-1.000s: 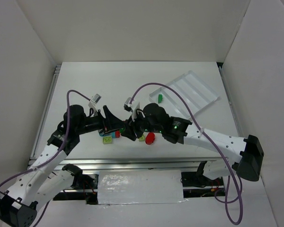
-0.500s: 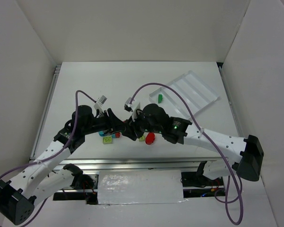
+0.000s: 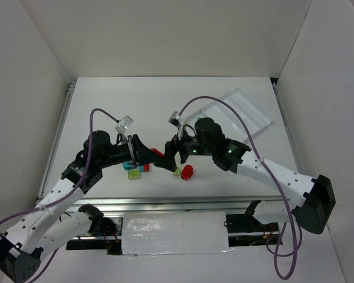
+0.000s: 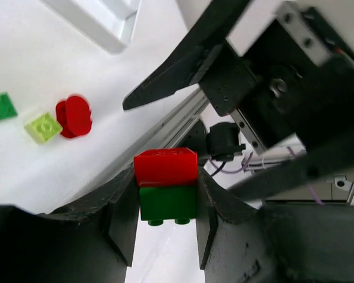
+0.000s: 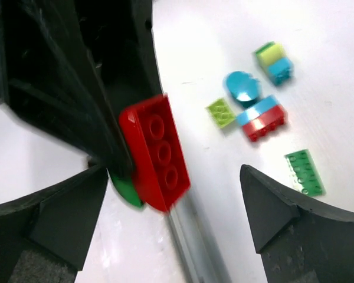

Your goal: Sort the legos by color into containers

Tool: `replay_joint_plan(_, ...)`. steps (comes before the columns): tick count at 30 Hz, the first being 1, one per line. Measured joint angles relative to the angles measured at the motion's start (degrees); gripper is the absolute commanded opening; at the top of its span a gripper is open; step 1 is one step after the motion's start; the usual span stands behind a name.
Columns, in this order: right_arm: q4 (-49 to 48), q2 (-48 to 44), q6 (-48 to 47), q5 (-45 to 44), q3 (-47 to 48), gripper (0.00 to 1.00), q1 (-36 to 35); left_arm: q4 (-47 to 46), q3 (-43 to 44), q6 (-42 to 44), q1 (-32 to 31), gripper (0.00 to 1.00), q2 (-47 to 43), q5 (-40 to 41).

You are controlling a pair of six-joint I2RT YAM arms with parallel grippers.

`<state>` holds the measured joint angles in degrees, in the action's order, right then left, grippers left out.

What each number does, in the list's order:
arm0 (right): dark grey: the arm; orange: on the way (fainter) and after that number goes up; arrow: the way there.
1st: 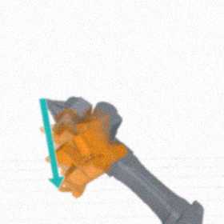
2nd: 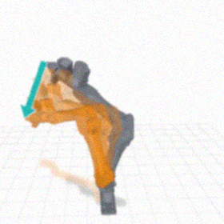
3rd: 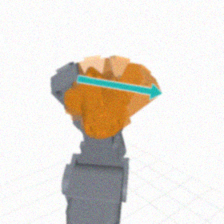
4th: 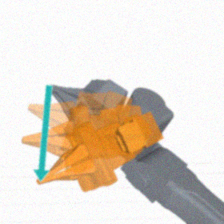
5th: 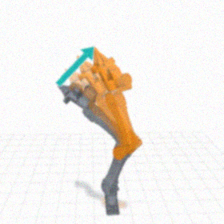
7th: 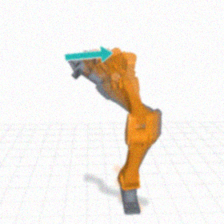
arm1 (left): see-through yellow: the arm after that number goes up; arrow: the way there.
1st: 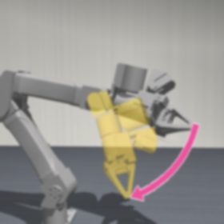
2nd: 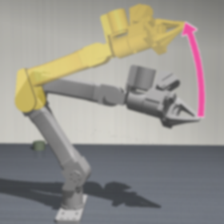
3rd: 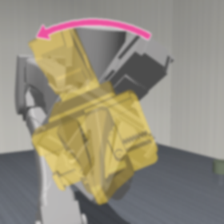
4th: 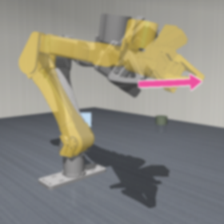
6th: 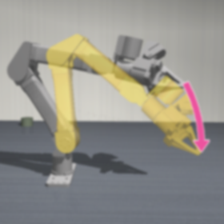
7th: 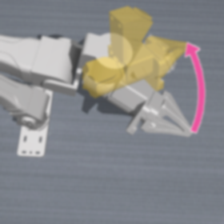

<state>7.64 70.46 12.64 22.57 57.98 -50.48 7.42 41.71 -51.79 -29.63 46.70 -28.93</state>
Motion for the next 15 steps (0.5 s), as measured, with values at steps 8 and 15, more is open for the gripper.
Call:
replay_joint_plan(8, -7.9, -7.1, 7.7, 27.4, -8.0, 0.99, 9.2, -4.7, 0.3, 7.0, 0.0, 0.00, -1.1, -9.1)
replay_joint_plan(15, -15.7, -7.2, 12.6, 34.8, -8.5, 0.89, 9.1, -9.3, -0.2, 8.4, -0.1, 0.00, -3.5, -15.6)
